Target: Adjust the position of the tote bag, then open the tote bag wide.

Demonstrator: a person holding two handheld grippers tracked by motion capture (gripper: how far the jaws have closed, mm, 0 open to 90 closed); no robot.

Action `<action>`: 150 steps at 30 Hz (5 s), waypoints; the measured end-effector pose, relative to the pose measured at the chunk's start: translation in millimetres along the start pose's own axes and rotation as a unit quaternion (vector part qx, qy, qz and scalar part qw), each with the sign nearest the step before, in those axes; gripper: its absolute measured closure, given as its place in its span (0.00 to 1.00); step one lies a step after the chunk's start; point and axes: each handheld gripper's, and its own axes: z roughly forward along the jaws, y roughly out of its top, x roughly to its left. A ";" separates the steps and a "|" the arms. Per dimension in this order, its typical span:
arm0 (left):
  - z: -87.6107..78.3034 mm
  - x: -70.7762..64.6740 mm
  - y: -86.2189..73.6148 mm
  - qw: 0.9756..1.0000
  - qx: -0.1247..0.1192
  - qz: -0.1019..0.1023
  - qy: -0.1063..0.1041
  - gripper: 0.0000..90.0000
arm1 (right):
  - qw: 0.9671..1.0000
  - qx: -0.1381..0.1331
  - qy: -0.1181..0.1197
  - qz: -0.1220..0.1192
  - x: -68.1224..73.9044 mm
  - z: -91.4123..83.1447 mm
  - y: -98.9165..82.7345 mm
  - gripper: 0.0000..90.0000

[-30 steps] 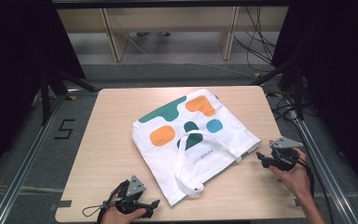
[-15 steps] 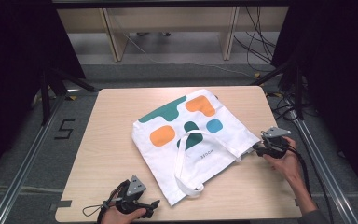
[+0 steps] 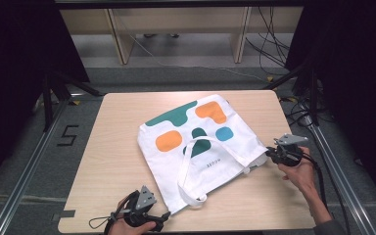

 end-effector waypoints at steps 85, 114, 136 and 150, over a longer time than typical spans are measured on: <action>4.9 59.2 23.0 0.994 -0.001 0.086 0.068 0.89 | 0.992 0.003 0.048 -0.116 93.2 -58.6 -27.1 0.69; 16.3 55.3 31.7 0.991 0.012 0.102 0.084 0.63 | 0.990 -0.059 0.115 -0.049 80.5 -82.3 14.6 0.98; -43.3 68.6 87.5 0.990 0.052 0.126 -0.037 0.97 | 0.985 -0.002 0.154 -0.076 62.6 -107.3 49.7 0.98; -99.6 75.3 157.7 0.986 0.074 0.140 -0.048 0.97 | 0.980 0.036 0.176 -0.089 39.0 -154.9 119.7 0.99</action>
